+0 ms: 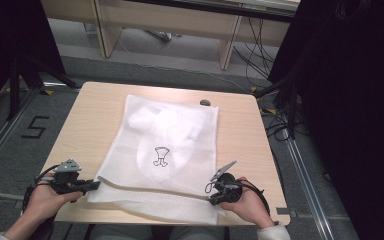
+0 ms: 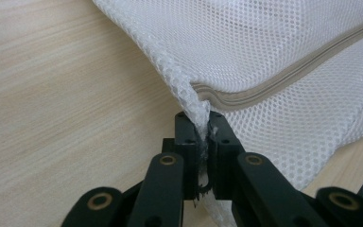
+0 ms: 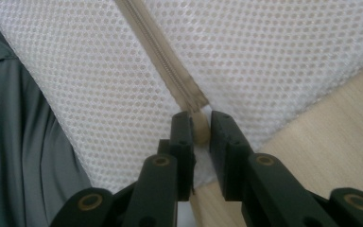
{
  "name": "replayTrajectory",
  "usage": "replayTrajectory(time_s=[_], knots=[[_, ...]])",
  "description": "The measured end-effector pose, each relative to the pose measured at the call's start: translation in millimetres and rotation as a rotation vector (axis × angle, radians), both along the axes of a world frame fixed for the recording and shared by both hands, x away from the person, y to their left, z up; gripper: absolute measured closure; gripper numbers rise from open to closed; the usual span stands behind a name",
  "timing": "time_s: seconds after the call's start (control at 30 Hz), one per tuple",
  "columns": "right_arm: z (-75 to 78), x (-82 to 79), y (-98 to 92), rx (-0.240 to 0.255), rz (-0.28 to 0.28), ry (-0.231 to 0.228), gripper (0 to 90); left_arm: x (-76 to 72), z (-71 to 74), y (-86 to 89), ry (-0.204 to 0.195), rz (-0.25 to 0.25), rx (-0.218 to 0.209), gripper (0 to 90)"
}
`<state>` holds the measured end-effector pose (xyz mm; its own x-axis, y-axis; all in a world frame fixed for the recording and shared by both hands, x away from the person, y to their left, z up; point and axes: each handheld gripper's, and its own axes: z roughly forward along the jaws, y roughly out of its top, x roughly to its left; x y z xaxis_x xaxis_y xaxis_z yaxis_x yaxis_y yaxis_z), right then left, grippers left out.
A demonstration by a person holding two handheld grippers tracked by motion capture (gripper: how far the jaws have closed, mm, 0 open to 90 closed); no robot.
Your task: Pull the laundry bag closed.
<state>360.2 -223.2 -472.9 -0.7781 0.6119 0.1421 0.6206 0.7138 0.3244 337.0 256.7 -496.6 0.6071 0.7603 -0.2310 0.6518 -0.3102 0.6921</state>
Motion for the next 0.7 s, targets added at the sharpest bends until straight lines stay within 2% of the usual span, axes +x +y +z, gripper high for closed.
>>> replayTrajectory(time_s=[0.07, 0.13, 0.17, 0.2, 0.23, 0.27, 0.3, 0.33, 0.37, 0.4, 0.43, 0.47, 0.5, 0.53, 0.6, 0.63, 0.67, 0.7], knots=[[0.5, -0.7, -2.5, 0.020, -0.018, 0.004, 73.7, -1.0, -1.1, -2.3, 0.000, 0.018, -0.011, 81.9], [0.7, -0.6, -4.9, 0.041, -0.034, -0.021, 63.9, -0.7, -2.6, -2.7, -0.012, 0.019, -0.015, 80.2], [0.0, 1.1, -6.9, 0.047, -0.040, -0.049, 60.0, -0.8, -2.9, -2.8, -0.012, 0.021, -0.014, 78.8], [0.6, 0.6, -7.8, 0.059, -0.068, -0.047, 57.2, -0.2, -2.9, -1.6, -0.015, 0.008, 0.001, 77.2], [0.9, 1.8, -9.9, 0.072, -0.084, -0.059, 54.7, -0.4, -3.5, -2.8, -0.019, 0.019, -0.015, 74.6], [0.8, 2.8, -10.8, 0.080, -0.094, -0.073, 52.1, 0.2, -2.9, -1.0, -0.025, 0.010, 0.001, 71.1], [1.9, 4.0, -12.6, 0.094, -0.104, -0.088, 50.0, 0.5, -2.1, -0.4, -0.024, 0.019, -0.013, 66.5], [2.6, 6.1, -14.3, 0.123, -0.118, -0.109, 48.6, 0.9, -1.6, 0.3, -0.034, 0.015, -0.016, 60.7], [3.7, 5.8, -14.8, 0.131, -0.133, -0.116, 47.3, 0.7, -1.2, -0.2, -0.051, 0.033, -0.037, 57.4], [4.8, 6.7, -16.1, 0.153, -0.151, -0.128, 46.6, 0.9, -0.1, -0.5, -0.082, 0.046, -0.051, 52.8], [5.3, 8.3, -18.5, 0.183, -0.154, -0.157, 46.1, 1.2, 1.3, 0.5, -0.099, 0.040, -0.045, 47.8], [4.7, 8.0, -18.5, 0.204, -0.175, -0.167, 45.4, 1.2, 1.9, 0.0, -0.118, 0.048, -0.059, 45.4], [6.1, 9.4, -21.4, 0.196, -0.169, -0.185, 44.8, 1.7, 3.2, -0.1, -0.140, 0.046, -0.067, 42.7], [4.4, 9.0, -21.5, 0.223, -0.203, -0.202, 44.7, 1.4, 4.1, -0.9, -0.147, 0.054, -0.069, 40.2], [6.4, 10.0, -25.1, 0.187, -0.214, -0.227, 44.8, 1.4, 5.8, -1.3, -0.167, 0.052, -0.071, 37.0], [4.4, 10.8, -25.1, 0.216, -0.213, -0.272, 44.7, 1.8, 5.8, -1.6, -0.173, 0.052, -0.080, 34.8], [8.5, 9.9, -26.0, 0.206, -0.225, -0.244, 44.7, 1.6, 6.2, -1.9, -0.175, 0.058, -0.081, 33.3], [4.5, 11.2, -25.8, 0.230, -0.234, -0.307, 44.8, 1.8, 6.4, -1.7, -0.180, 0.058, -0.077, 31.6]])
